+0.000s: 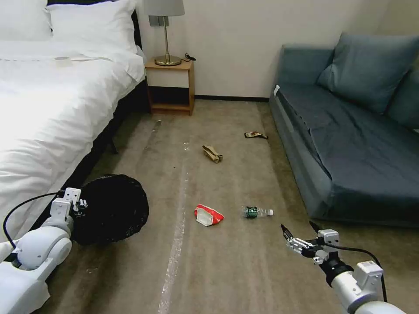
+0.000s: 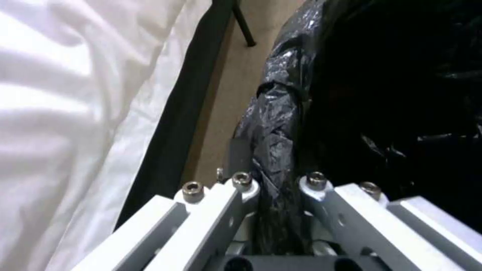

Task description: Pick up the trash bin, then pick up the garbage on the floor and place it into the trash bin.

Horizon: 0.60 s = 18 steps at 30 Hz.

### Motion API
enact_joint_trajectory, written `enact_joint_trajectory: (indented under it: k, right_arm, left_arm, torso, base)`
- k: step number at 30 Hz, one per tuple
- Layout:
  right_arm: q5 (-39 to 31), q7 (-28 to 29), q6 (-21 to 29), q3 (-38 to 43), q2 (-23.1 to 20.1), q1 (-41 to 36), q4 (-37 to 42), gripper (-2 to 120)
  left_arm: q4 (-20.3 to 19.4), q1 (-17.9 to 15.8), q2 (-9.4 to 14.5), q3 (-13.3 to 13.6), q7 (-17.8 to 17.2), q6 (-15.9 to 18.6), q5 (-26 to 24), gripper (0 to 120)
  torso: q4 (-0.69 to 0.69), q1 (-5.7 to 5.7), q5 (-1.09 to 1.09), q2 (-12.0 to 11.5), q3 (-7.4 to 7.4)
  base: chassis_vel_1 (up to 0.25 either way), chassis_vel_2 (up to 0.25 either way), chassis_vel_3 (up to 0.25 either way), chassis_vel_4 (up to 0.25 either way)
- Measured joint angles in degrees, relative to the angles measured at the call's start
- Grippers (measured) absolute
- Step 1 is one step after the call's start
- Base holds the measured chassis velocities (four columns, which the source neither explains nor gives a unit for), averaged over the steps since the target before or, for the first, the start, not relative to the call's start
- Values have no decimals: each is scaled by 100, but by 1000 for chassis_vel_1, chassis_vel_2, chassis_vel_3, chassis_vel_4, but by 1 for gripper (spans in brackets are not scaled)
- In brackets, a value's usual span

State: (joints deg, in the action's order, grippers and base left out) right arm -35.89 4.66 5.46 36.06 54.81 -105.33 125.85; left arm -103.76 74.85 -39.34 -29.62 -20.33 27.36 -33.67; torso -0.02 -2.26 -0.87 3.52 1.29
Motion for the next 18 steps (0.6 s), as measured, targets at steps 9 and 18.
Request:
enact_joint_trajectory:
  k: [9,18]
  right_arm:
    - [52,-13,-1,-11,35,-33,10,100]
    - [133,-67,-33,-49,103,-54,-20,100]
  left_arm:
    - [-13,9,10,-4,8,-23,-2,3]
    - [-17,92,3,-48,56,-87,32,3]
  torso:
    - [0,0,0,0,0]
    - [0,0,0,0,0]
  base:
    - [-63,61,60,-61]
    - [-54,52,63,-55]
